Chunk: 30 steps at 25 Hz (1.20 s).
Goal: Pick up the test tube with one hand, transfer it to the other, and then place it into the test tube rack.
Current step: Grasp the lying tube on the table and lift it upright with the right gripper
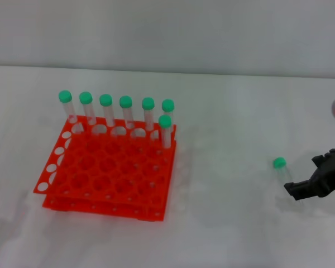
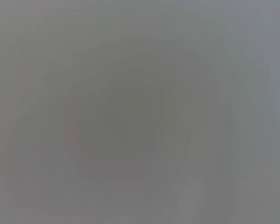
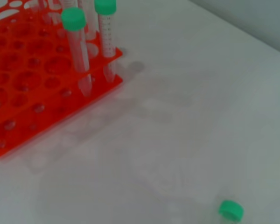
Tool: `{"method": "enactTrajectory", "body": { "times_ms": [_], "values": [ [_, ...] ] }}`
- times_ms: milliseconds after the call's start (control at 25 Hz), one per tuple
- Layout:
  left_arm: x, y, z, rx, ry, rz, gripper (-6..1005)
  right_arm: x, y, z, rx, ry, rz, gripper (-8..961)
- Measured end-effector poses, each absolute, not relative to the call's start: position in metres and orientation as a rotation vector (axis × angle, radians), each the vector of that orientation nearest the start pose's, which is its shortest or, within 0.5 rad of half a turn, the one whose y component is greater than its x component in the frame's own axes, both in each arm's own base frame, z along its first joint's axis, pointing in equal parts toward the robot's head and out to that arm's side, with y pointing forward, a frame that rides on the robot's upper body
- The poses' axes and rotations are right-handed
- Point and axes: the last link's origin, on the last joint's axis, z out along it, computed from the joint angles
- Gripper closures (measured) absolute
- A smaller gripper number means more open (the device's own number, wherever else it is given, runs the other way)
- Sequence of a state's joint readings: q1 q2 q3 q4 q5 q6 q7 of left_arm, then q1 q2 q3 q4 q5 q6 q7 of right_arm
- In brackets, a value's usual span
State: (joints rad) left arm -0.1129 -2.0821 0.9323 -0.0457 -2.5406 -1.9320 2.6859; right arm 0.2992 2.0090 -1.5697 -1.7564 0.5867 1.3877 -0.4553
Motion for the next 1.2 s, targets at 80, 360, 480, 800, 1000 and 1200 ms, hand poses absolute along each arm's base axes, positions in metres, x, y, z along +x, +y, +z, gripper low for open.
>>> {"method": "enactTrajectory", "body": {
  "times_ms": [80, 360, 480, 800, 1000, 1200],
  "values": [
    [-0.350, 0.169, 0.035, -1.410, -0.426, -1.105, 375, 0.179, 0.323, 0.026, -2.438, 0.789, -0.280, 113],
    [-0.351, 0.167, 0.032, -1.429, -0.441, -1.100, 376, 0.188, 0.333, 0.007, -2.431, 0.812, -0.372, 117],
    [-0.351, 0.166, 0.032, -1.429, -0.443, -1.097, 376, 0.191, 0.335, 0.000, -2.431, 0.813, -0.394, 118],
    [-0.352, 0.166, 0.032, -1.430, -0.441, -1.094, 378, 0.196, 0.339, -0.007, -2.436, 0.845, -0.427, 267],
    [-0.352, 0.166, 0.032, -1.432, -0.446, -1.086, 378, 0.196, 0.340, -0.008, -2.434, 0.852, -0.429, 281],
    [-0.353, 0.166, 0.032, -1.432, -0.449, -1.083, 379, 0.198, 0.344, -0.012, -2.437, 0.862, -0.454, 295]
  ]
}}
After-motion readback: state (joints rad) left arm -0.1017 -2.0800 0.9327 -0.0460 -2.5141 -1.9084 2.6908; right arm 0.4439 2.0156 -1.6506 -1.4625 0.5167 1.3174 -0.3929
